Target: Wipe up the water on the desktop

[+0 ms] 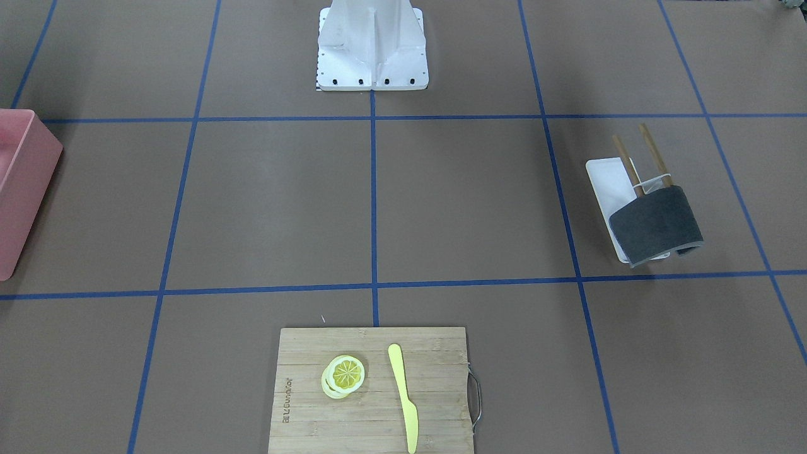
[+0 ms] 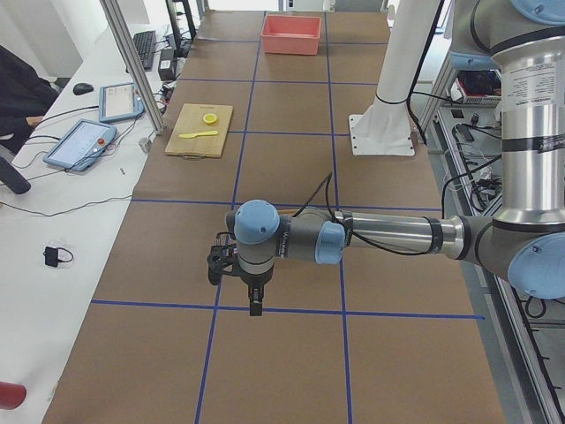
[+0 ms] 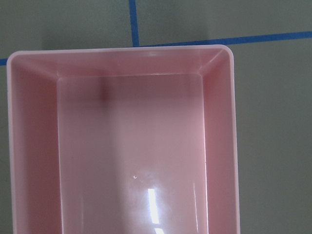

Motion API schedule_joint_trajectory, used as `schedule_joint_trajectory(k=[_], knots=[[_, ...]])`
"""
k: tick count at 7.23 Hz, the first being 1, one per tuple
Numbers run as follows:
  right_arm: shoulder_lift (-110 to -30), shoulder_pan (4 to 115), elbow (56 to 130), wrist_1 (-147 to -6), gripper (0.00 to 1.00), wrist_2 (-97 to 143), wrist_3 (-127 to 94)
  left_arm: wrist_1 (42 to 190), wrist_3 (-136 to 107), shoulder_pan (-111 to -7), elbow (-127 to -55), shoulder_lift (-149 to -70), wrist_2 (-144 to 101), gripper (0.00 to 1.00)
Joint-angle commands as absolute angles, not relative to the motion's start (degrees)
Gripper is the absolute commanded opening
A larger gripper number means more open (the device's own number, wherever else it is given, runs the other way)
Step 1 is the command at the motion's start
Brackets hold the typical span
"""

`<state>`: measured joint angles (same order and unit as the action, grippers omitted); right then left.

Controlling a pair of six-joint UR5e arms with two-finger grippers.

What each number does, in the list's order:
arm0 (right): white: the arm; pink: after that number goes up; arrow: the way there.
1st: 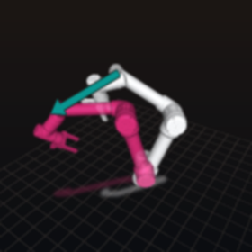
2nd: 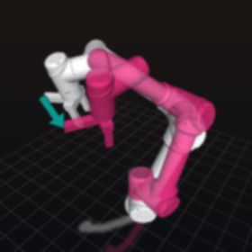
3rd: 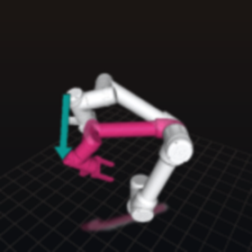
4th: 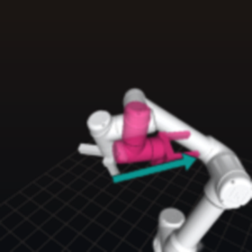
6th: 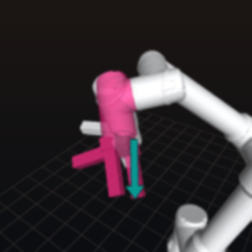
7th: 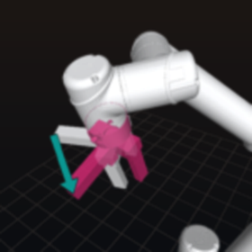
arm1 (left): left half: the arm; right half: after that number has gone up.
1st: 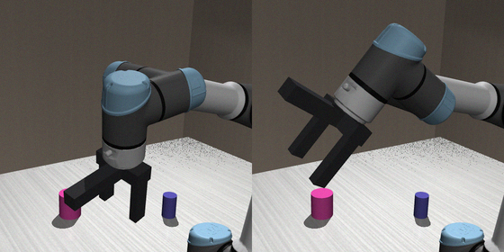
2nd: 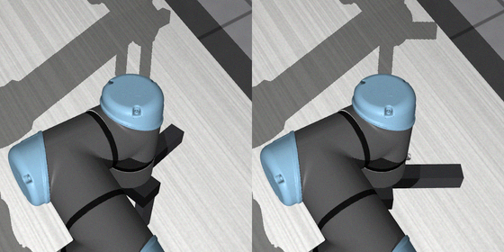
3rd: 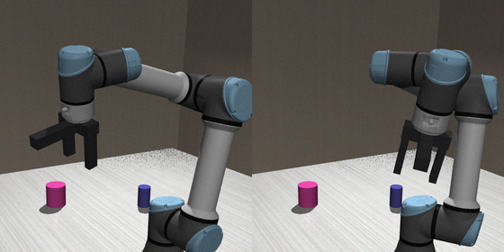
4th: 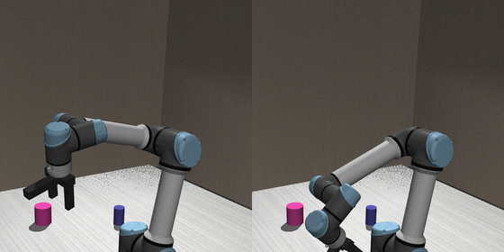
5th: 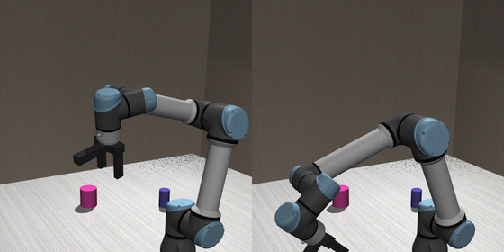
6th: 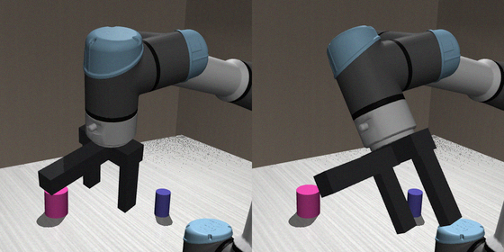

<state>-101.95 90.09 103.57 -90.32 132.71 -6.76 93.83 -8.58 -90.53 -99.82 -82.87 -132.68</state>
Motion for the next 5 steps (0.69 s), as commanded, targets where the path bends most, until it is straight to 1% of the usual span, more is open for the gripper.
schedule_joint_trajectory(k=[1, 5], knots=[[-102.0, 90.1, 103.7, -90.4, 1.00, 132.7, -6.8, 93.9, -8.8, -90.5, -99.9, -83.0, -130.2, 0.98], [-102.0, 90.1, 105.9, -92.1, 1.00, 132.3, -6.8, 94.0, -8.8, -90.3, -100.6, -83.1, -128.7, 0.98]])
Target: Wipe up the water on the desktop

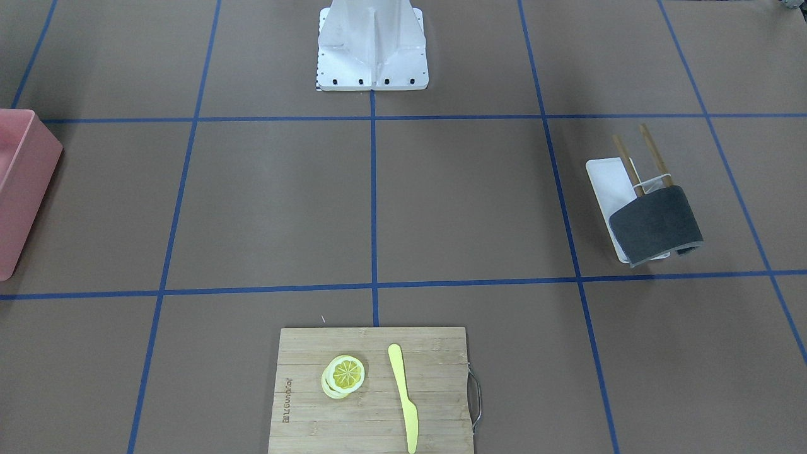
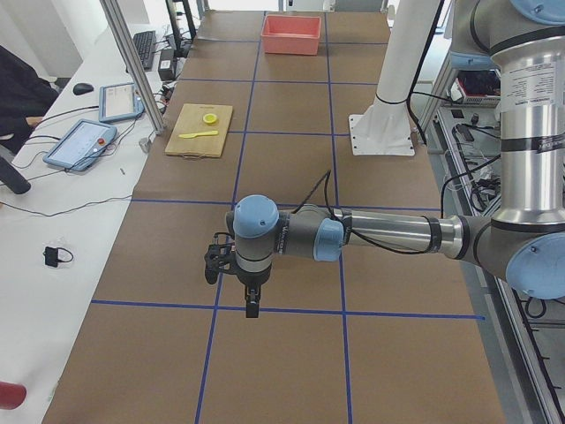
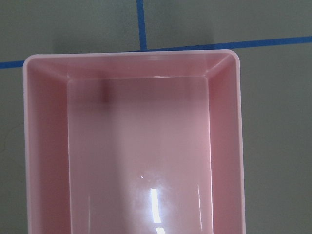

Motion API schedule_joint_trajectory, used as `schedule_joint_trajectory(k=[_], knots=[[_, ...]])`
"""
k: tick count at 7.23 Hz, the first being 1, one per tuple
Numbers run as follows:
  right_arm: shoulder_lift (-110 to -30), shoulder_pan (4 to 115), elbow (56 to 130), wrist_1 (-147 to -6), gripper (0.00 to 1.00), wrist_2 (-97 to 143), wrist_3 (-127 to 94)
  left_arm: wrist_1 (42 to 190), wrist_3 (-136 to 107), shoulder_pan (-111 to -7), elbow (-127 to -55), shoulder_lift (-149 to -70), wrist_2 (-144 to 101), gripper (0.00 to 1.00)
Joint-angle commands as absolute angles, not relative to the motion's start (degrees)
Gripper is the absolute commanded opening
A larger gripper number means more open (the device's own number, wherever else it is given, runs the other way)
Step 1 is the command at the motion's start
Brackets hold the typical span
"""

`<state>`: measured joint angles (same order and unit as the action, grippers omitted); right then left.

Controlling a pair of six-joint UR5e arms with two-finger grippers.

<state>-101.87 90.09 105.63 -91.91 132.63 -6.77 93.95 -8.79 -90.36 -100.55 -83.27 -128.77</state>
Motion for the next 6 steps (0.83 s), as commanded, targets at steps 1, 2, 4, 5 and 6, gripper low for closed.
schedule_joint_trajectory(k=[1, 2, 4, 5, 6], knots=[[-102.0, 90.1, 105.7, -92.1, 1.00, 132.1, -6.7, 94.4, -8.8, -90.2, -100.8, -83.4, -129.2, 0.98], [-101.7, 89.9, 105.9, -92.0, 1.00, 132.5, -6.7, 94.6, -8.9, -90.1, -100.6, -84.0, -129.2, 0.98], [-101.5, 89.3, 106.5, -91.5, 1.00, 132.9, -6.2, 95.1, -9.6, -90.0, -101.3, -84.5, -129.3, 0.98], [-101.2, 89.0, 106.3, -91.4, 1.00, 132.9, -6.6, 94.3, -9.9, -89.5, -100.6, -86.4, -129.2, 0.98], [-100.6, 89.1, 106.0, -91.5, 1.00, 133.3, -6.8, 94.0, -10.1, -88.6, -100.5, -87.1, -129.3, 0.98]])
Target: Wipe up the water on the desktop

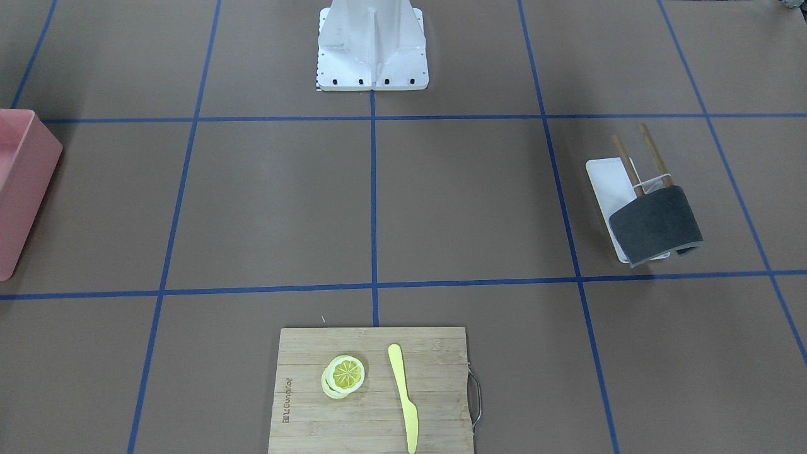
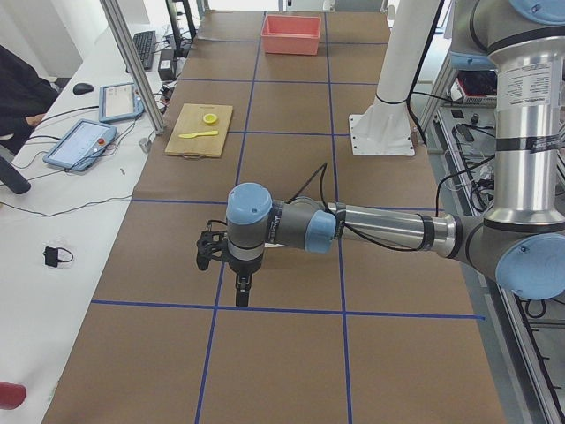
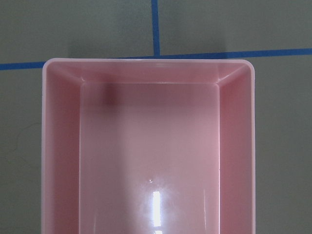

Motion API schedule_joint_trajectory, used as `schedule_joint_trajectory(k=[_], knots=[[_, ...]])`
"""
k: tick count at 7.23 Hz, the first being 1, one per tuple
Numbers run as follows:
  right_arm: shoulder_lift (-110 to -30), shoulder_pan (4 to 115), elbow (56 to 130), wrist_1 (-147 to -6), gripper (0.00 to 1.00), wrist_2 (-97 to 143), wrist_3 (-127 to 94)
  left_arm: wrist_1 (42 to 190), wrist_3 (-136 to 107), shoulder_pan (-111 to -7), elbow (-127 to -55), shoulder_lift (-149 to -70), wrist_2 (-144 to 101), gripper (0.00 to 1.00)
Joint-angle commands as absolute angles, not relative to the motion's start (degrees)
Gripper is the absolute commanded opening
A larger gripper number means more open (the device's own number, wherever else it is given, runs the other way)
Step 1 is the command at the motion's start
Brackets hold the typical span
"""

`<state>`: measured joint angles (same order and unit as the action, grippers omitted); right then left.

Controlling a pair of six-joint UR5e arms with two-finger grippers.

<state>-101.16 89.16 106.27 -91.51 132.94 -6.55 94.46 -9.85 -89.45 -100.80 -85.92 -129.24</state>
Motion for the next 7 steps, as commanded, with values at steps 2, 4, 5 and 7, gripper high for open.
schedule_joint_trajectory(k=[2, 4, 5, 7], knots=[[-100.5, 89.1, 106.2, -91.2, 1.00, 133.5, -6.8, 94.6, -15.9, -88.0, -101.2, -89.5, -129.5, 0.98], [-100.0, 89.1, 106.3, -91.3, 1.00, 135.4, -7.2, 94.7, -21.9, -86.0, -101.2, -92.0, -136.3, 0.98], [-100.1, 89.0, 106.3, -91.1, 1.00, 136.2, -7.2, 94.7, -28.8, -82.2, -101.5, -93.9, -136.8, 0.98], [-100.1, 89.0, 105.9, -91.1, 1.00, 136.3, -7.3, 94.8, -39.6, -75.4, -101.4, -96.7, -136.3, 0.98]])
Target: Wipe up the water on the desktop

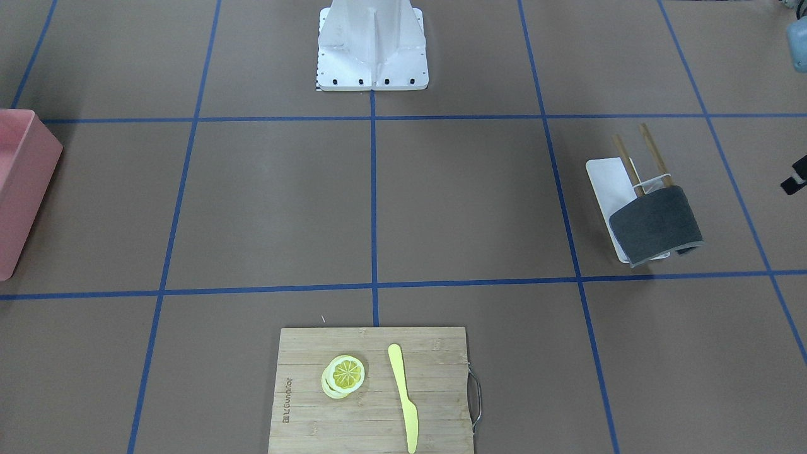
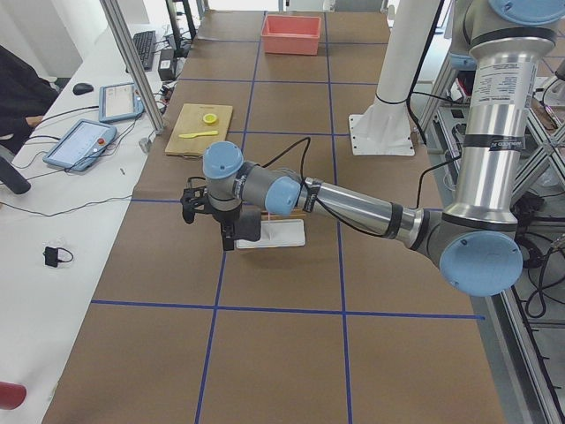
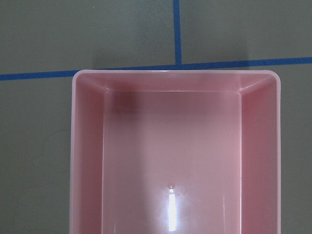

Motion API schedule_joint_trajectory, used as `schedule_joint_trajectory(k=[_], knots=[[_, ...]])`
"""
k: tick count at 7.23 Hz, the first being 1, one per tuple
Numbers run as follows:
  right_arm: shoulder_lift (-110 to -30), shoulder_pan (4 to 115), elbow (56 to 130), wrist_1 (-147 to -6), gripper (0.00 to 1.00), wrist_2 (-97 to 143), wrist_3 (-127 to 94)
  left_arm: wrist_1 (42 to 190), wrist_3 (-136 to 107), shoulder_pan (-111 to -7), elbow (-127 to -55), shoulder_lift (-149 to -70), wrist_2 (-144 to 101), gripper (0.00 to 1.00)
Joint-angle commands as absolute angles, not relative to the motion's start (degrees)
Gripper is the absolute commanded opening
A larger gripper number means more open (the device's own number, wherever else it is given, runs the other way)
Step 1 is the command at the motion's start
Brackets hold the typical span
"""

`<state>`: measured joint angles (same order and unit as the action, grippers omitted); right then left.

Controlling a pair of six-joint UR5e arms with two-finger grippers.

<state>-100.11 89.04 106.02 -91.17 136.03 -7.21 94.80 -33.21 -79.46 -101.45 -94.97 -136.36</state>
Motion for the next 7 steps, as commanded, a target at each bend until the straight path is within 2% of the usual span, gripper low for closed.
schedule_joint_trajectory(k=[1, 4, 7], knots=[[-100.1, 89.0, 106.0, -91.2, 1.00, 136.3, -7.2, 95.9, -40.8, -74.5, -100.9, -96.8, -136.3, 0.98], [-99.6, 89.0, 106.2, -91.3, 1.00, 140.9, -9.0, 110.9, -46.5, -71.5, -93.3, -96.9, -136.5, 0.98], [-98.5, 88.3, 105.8, -91.3, 1.00, 139.5, -10.5, 113.5, -52.4, -66.9, -93.4, -97.5, -136.4, 0.98]])
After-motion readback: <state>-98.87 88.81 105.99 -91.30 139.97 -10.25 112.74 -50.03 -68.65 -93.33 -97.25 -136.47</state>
